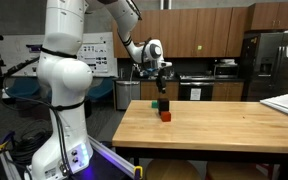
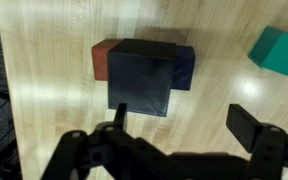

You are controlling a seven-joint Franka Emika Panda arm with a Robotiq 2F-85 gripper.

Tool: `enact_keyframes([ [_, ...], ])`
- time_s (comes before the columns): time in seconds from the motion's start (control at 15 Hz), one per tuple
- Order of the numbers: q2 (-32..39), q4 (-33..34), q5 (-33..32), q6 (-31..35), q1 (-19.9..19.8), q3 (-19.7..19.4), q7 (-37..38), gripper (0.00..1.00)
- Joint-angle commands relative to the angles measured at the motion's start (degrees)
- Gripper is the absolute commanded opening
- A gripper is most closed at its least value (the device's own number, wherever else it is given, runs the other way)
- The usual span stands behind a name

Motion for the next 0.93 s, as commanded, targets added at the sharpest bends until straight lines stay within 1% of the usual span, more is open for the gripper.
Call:
enact_keyframes([
  [0.0,4.0,3.6,0.0,2.3,1.4,1.7,1.2,1.0],
  [0.27,11.0,9.6,0.7,4.1,4.8,2.8,5.8,1.0],
  [0.4,15.0,14.1,1.7,2.6,6.4,2.7,8.2,1.0],
  [0.6,20.3,21.5,3.4,-2.2,7.9,2.1,10.9,1.0],
  [0.87,25.5,29.8,6.5,-10.3,7.6,1.9,13.2,1.0],
])
